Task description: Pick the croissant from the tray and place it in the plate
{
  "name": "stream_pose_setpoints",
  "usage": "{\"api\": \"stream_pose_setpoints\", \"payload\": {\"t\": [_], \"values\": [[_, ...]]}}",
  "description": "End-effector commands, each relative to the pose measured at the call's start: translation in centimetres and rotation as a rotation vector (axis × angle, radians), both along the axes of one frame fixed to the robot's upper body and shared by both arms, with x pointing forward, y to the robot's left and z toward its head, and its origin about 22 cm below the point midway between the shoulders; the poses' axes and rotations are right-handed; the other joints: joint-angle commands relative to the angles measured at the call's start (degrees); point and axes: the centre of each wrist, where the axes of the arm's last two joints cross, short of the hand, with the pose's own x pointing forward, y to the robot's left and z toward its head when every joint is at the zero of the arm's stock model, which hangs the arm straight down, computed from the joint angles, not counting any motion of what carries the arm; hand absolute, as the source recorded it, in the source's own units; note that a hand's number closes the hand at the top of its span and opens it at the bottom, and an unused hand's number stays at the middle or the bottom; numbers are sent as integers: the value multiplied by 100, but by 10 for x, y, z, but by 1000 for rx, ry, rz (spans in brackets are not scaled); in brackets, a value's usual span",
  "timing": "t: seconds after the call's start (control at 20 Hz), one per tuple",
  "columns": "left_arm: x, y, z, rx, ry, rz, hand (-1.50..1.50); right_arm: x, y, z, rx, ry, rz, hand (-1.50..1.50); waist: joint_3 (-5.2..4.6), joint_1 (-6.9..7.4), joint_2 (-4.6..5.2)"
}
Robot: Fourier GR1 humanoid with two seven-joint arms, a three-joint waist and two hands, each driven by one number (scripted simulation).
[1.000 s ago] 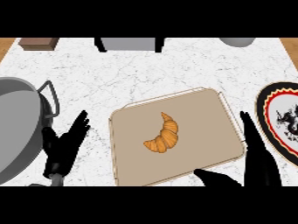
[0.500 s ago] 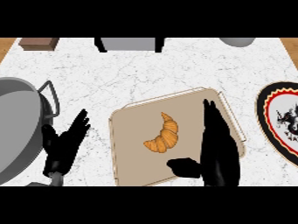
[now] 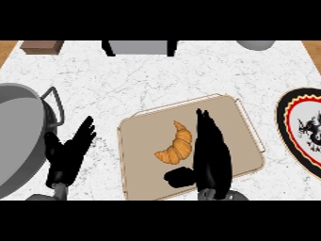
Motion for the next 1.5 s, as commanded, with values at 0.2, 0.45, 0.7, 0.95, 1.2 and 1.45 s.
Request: {"api": "stream_pose_setpoints", "payload": {"t": [0.2, 0.45, 0.7, 0.95, 1.2, 1.45], "values": [[-12, -3, -2, 7, 4, 5, 0, 10, 25, -15, -2, 86, -135, -150, -1, 30, -9], [1, -6, 6, -8, 2, 14, 0, 26, 16, -16, -76, 134, -162, -150, -2, -27, -11], [-9, -11, -3, -10, 7, -3, 0, 22, 21, -49, -97, 159, -152, -150, -1, -2, -2], [2, -9, -4, -4, 4, -4, 0, 38, 24, -50, -58, 189, -151, -150, -1, 6, 5], [2, 3, 7, 0, 7, 5, 0, 39, 22, -67, -124, 291, -57, 150, 0, 7, 1], [-7, 1, -5, -7, -10, 13, 0, 51, 24, -82, -176, 232, -24, 150, -1, 3, 3]]}}
